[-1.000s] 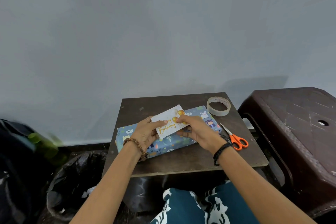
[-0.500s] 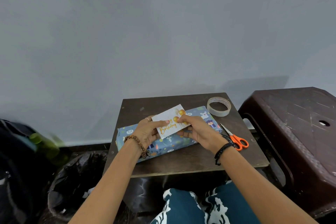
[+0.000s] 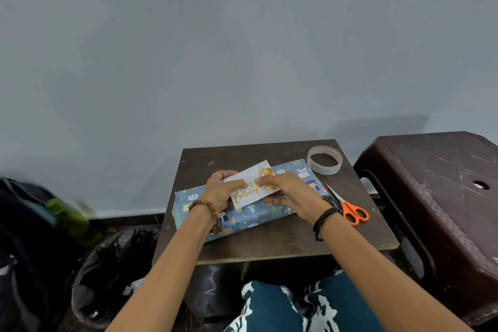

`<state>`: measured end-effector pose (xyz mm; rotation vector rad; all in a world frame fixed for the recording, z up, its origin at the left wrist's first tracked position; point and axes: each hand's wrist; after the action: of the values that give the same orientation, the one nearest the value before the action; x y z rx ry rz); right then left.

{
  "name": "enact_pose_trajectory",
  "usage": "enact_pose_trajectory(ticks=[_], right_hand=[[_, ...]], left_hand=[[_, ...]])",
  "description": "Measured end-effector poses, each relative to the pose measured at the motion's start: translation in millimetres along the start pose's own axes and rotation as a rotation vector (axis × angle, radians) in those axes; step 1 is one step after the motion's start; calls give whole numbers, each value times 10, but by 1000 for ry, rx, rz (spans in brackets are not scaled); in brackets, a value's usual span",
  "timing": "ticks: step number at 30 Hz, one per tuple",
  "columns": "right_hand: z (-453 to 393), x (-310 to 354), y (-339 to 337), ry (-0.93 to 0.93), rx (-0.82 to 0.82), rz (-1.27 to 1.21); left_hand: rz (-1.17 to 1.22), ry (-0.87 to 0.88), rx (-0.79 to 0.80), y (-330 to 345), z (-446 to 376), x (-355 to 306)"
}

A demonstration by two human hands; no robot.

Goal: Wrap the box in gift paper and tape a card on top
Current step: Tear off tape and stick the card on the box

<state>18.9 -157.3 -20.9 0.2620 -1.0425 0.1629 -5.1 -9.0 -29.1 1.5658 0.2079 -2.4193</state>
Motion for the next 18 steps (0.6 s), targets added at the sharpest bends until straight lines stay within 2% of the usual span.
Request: enact_pose_trajectory(ticks=[5,10,14,18], right_hand=[[-83,-13,57,-32,-126,155],[-172,-51,56,-114,-273,446],[-187,-58,46,-155,-310,647],[-183,-103,20,-211,-320,620]], left_hand=[[-152,21,-92,51,-33,17],[-298,71,-193,124,-40,68],[-364,84,-222,151,-17,74],[-424,50,-226,178,3,43]])
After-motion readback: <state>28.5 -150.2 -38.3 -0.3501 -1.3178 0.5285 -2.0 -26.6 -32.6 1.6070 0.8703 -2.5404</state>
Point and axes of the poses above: each hand's wrist, its own z-axis away from the middle knuckle, its own y-axis out of the palm, x = y × z, and after that the axes turned 1 degree about -z, right-handed
